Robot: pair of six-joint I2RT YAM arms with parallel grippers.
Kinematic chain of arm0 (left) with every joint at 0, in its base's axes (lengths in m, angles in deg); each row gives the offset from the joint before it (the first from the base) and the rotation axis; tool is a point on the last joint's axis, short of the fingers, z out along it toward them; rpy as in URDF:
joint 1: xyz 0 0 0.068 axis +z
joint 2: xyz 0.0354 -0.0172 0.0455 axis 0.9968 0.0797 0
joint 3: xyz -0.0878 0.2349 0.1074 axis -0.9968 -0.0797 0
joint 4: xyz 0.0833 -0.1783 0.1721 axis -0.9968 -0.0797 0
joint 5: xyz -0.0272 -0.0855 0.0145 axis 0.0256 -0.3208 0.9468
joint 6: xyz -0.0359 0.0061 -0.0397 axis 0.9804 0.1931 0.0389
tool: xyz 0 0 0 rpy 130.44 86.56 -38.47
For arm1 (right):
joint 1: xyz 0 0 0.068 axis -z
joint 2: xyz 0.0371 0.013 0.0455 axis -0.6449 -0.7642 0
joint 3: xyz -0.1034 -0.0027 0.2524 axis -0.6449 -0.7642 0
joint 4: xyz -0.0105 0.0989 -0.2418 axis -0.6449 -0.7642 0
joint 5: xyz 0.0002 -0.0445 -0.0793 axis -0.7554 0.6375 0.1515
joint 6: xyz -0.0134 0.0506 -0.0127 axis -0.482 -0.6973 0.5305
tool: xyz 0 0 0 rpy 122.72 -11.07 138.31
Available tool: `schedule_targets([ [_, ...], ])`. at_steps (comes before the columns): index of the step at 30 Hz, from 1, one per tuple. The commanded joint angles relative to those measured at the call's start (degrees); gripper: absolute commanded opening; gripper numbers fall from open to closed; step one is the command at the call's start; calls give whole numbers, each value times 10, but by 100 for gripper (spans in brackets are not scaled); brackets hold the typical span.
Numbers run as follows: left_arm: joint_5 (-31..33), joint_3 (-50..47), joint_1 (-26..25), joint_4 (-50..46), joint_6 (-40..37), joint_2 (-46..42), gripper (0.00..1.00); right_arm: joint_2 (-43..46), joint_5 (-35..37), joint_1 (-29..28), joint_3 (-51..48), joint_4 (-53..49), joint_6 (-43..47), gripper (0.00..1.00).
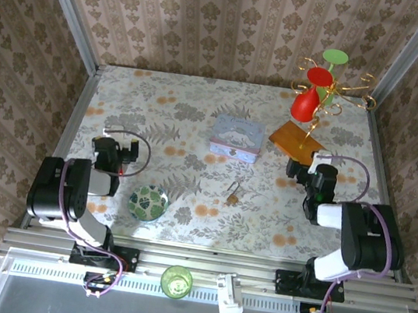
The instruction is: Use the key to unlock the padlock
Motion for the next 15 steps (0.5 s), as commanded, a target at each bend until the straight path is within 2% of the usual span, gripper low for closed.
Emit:
schedule_targets([
  [1,-58,27,-5,10,9,-4,100,-1,-7,-4,28,18,13,100],
  [10,-60,35,-10,-3,-2,-3,100,0,0,-8,29,14,17,100],
  [13,-10,12,-46,44,-29,0,100,0,1,-9,28,13,18,100],
  [15,-7,20,-43,27,-23,-2,100,1,1,-9,29,13,18,100],
])
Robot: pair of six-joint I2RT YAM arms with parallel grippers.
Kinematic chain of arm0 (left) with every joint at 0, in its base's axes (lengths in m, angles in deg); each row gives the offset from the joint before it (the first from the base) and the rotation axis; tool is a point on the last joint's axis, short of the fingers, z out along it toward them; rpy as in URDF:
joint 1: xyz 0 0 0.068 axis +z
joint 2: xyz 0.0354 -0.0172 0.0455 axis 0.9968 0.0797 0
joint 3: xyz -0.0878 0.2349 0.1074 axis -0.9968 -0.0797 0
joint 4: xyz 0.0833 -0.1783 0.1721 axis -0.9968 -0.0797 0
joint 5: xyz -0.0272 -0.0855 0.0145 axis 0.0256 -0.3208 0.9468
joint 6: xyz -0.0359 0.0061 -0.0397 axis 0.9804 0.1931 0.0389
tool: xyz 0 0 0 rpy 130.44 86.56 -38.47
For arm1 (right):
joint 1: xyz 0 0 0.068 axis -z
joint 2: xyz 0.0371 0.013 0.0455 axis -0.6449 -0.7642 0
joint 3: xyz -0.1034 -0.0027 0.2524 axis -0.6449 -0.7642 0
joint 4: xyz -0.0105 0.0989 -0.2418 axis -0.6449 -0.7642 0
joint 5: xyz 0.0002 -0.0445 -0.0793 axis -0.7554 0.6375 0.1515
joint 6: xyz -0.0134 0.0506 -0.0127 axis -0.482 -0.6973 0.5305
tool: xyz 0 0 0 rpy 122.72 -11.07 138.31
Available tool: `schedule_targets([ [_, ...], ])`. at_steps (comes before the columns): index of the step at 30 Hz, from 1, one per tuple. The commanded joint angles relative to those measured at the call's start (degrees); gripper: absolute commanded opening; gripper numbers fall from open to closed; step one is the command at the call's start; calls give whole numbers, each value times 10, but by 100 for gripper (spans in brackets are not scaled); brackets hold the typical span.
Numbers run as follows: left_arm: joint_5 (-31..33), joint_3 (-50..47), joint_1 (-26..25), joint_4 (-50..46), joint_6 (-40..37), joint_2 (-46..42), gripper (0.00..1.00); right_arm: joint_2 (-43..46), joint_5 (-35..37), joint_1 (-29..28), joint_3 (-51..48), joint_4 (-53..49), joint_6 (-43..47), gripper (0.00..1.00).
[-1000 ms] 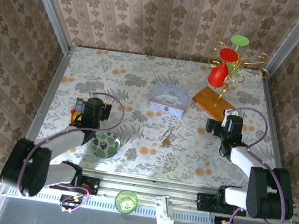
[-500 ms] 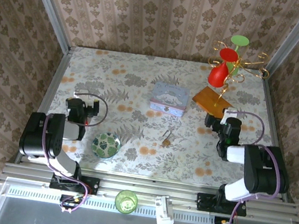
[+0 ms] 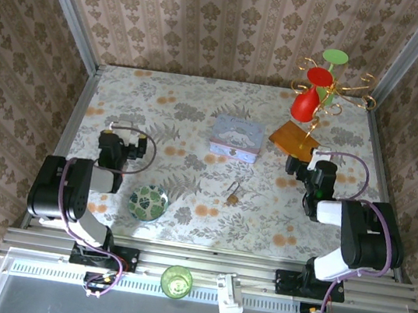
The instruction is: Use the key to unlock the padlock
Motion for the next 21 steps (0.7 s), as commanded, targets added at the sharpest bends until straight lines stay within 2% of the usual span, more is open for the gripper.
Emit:
schedule_targets([
  [1,11,4,-2,8,-11,-2,100,1,2,-4,6,15,16,100],
  [3,21,7,7,1,0,-1,100,1,1,-4,8,13,17,100],
  [6,71,3,5,12,16,-1,100,1,2,-4,9,12,17,100],
  [21,70,3,6,11,17,-1,100,2,-1,-5,11,10,19,100],
])
